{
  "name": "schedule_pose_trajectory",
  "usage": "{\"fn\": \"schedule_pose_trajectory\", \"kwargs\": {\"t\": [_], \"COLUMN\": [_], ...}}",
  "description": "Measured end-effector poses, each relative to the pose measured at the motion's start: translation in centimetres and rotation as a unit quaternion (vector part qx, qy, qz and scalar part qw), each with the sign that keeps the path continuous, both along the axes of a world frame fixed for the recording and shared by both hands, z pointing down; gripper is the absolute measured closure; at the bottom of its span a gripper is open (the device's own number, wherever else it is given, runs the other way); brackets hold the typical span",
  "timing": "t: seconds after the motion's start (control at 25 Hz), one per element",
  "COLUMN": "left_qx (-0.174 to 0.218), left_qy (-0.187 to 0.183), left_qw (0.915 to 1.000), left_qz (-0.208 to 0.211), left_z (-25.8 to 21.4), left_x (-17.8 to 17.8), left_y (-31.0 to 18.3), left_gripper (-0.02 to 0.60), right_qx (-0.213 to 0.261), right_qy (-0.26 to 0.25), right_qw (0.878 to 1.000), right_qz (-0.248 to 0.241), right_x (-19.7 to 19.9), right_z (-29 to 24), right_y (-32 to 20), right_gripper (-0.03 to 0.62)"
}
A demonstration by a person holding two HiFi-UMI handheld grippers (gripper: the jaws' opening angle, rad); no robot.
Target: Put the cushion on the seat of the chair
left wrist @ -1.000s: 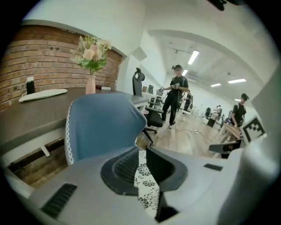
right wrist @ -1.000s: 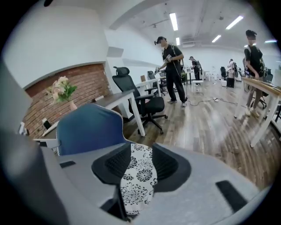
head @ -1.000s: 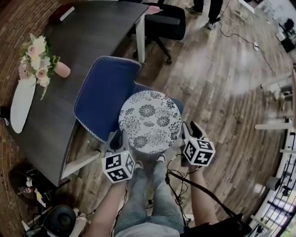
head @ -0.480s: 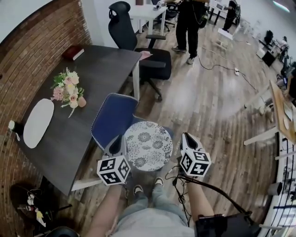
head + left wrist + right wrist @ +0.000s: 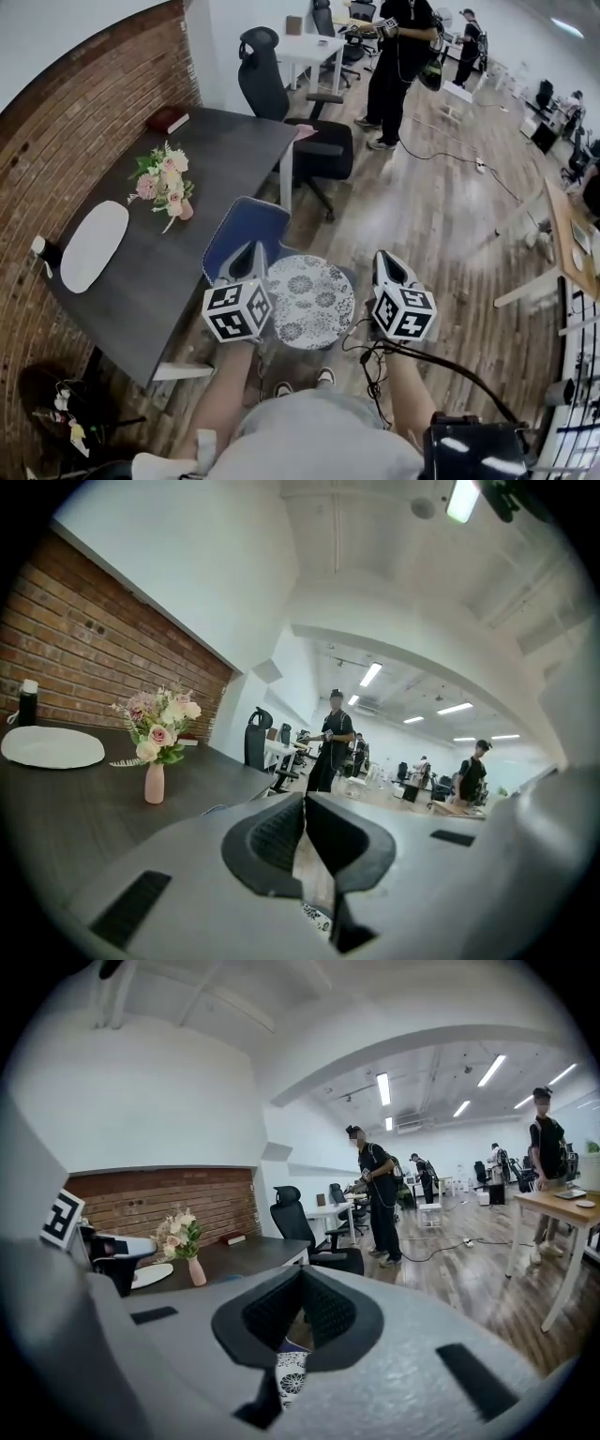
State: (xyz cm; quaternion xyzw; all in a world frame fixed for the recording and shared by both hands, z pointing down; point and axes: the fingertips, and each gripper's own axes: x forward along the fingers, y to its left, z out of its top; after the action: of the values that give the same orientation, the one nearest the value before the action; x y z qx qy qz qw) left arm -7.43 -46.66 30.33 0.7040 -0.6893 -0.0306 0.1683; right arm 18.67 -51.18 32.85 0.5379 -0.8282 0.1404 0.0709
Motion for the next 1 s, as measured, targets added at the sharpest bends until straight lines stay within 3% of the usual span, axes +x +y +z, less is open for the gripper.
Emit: {"fn": "schedule_pose_trajectory", "kwargs": {"t": [0.24, 0.48, 1.0], "left_qx": [-0.011, -0.015, -0.028], "left_qy": [-0.003, -0.020, -0.019], "left_qw": [0.9995, 0.9993, 0.9991], "left_qz": [0.030, 0.029, 0.027], "left_z": [0.4, 0.4, 1.3], "left_x": [1.2, 2.2, 4.2], "left_y": [0.1, 0.2, 0.6], "left_gripper": [0.571, 0.571, 0.571], "right_qx": [0.003, 0.008, 0.008], "right_qy": [-0.010, 0.010, -0.011], "right_qw": [1.000, 1.000, 1.000], "right_qz": [-0.012, -0.009, -0.011], "right_x": [-0.3, 0.8, 2.1], "right_z": [0.0, -0.2, -0.3], "right_y": [0.4, 0.8, 1.4], "right_gripper": [0.591, 0.592, 0.592]}}
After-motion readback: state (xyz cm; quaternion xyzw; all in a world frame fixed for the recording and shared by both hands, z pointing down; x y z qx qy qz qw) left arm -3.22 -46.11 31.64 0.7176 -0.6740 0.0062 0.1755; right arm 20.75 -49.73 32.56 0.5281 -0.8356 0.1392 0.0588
